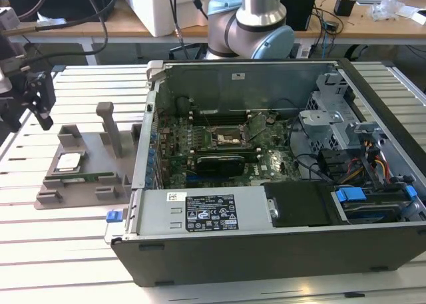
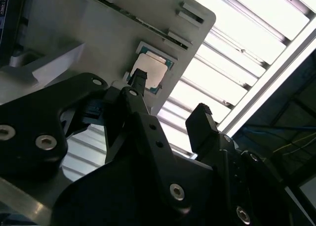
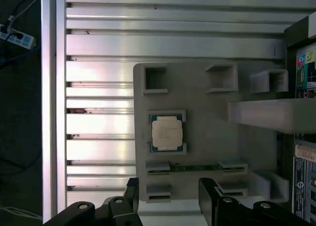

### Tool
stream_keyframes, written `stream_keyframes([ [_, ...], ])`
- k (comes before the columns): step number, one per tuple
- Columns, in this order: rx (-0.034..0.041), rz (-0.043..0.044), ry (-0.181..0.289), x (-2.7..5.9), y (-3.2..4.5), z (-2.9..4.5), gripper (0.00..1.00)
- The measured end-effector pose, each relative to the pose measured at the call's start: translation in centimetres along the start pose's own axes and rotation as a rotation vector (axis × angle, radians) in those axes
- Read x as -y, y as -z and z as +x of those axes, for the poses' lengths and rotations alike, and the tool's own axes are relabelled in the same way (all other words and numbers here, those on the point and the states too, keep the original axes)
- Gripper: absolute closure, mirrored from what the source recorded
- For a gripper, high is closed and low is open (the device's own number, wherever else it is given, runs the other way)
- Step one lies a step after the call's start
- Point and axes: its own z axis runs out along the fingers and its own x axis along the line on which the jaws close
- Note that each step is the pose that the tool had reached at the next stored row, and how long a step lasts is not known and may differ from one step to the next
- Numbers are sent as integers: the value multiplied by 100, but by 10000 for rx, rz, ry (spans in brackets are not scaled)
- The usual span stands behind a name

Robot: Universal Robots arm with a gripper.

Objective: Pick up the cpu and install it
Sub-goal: 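Pick up the cpu and move it towards the insertion slot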

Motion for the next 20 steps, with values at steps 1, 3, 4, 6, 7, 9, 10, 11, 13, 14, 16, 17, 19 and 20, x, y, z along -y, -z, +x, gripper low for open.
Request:
stream_keyframes([
  [1,1,0,0,0,-15,0,40],
  [3,0,0,0,-1,-31,1,40],
  [4,1,0,0,-1,-42,1,40],
  [6,1,0,0,-1,-63,2,40],
  [7,1,0,0,-2,-70,2,40],
  [9,2,-1,0,-2,-96,2,40],
  [10,1,0,0,-2,-105,3,40],
  [11,1,0,0,-3,-114,3,40],
  [13,1,-1,0,-3,-135,3,40],
  [14,1,0,0,-3,-144,4,40],
  [16,1,0,0,-4,-178,5,40],
  [17,1,0,0,-4,-189,5,40],
  [19,0,0,0,-5,-223,6,40],
  [20,1,0,0,-5,-235,7,40],
])
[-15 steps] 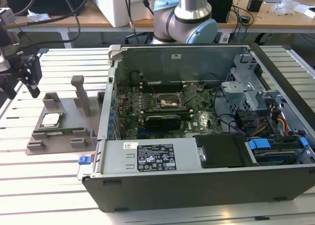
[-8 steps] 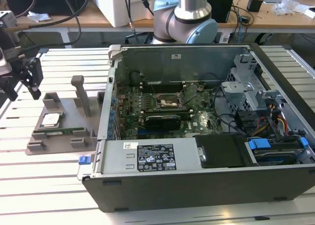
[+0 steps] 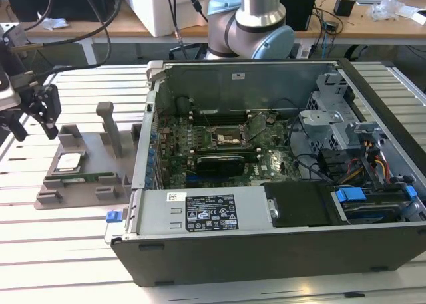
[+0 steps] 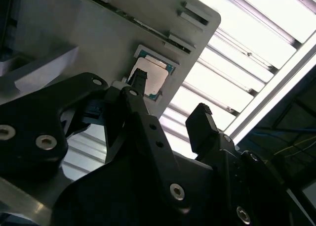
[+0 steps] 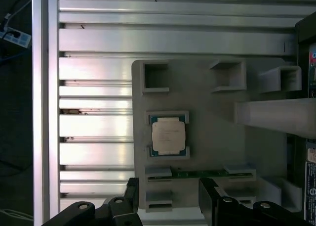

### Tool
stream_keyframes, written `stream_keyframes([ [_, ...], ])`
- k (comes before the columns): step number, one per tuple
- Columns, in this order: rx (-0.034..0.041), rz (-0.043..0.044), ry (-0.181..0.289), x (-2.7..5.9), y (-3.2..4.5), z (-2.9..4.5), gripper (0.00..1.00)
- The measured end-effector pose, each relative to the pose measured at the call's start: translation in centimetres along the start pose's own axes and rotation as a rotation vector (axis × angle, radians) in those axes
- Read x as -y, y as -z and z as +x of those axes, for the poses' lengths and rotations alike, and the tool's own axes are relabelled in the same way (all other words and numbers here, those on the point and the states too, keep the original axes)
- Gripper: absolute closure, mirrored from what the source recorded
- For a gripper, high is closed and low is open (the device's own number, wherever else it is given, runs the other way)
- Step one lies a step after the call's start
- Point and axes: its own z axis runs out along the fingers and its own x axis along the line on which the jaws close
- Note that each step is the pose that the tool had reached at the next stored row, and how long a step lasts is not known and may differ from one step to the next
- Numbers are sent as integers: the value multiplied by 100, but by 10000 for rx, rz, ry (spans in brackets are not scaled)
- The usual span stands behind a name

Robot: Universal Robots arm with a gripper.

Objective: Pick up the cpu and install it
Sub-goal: 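Pick up the cpu and move it towards the insertion slot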

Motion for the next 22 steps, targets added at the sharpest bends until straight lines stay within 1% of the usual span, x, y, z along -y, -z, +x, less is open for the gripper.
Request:
stream_keyframes([
  [3,0,0,-1,-2,-47,1,40],
  [6,-1,0,0,-26,-70,2,40],
  [11,1,0,1,-173,-96,1,40],
  [12,0,0,-1,-213,-109,1,40],
  [17,0,0,0,-265,-194,3,40],
  [19,-1,0,0,-300,-230,4,40],
  [22,1,0,0,-334,-306,4,40],
])
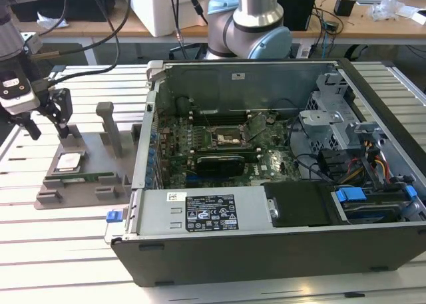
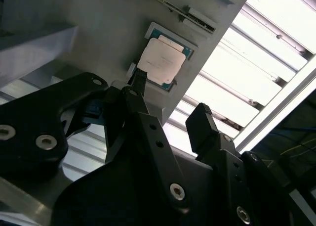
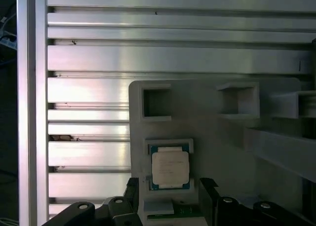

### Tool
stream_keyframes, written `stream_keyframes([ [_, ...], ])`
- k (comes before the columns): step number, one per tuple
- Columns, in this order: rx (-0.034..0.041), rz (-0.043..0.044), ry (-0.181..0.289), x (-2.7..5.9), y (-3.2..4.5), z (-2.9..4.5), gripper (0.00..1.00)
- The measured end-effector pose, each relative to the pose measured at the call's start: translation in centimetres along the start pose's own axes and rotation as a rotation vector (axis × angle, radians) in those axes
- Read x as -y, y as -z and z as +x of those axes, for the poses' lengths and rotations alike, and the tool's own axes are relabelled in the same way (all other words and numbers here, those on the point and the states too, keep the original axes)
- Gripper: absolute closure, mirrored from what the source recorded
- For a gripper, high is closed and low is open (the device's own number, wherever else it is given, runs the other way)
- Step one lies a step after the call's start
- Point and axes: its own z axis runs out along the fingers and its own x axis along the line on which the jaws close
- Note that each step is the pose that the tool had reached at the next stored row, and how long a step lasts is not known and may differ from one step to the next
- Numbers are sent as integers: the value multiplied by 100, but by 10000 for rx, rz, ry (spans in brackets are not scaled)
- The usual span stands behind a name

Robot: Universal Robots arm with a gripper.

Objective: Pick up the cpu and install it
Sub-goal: 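Pick up the cpu and move it towards the insertion slot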

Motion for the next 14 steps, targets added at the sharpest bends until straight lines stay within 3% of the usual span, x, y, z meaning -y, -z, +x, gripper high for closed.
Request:
stream_keyframes([
  [14,-2,0,0,-19,-115,-4,40],
])
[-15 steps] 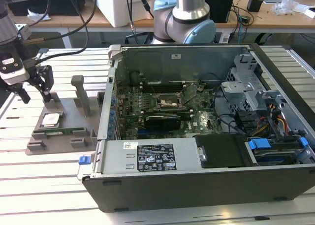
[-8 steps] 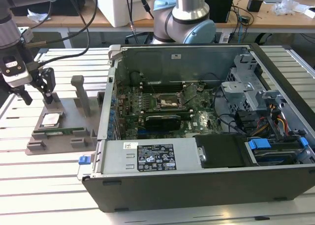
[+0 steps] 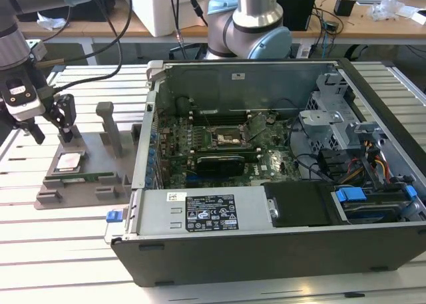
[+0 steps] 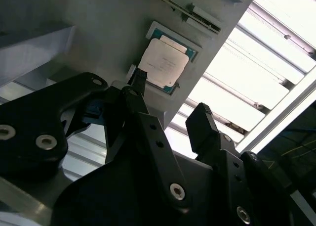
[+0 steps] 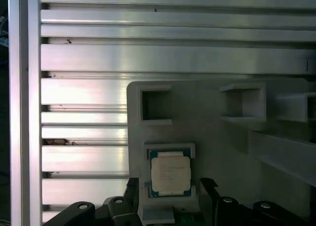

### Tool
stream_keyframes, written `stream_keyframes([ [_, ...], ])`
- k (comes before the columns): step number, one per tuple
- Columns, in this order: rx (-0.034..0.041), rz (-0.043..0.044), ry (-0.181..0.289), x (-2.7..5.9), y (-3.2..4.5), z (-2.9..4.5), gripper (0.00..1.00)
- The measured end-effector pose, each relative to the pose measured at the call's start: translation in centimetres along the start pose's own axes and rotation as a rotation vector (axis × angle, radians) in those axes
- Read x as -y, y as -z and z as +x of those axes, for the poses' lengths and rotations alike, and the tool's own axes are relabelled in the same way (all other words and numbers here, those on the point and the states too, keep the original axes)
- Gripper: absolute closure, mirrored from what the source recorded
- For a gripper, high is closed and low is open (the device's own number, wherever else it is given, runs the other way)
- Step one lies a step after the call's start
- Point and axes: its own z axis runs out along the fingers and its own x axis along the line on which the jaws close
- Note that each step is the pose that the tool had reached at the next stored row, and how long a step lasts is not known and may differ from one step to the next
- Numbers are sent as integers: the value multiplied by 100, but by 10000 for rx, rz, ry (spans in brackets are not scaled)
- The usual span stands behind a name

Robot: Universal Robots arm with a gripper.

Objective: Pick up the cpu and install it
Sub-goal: 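Pick up the cpu and move it towards the insertion slot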

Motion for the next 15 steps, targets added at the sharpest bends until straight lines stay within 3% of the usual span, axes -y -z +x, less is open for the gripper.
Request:
stream_keyframes([
  [15,0,0,0,-3,-148,4,40],
])
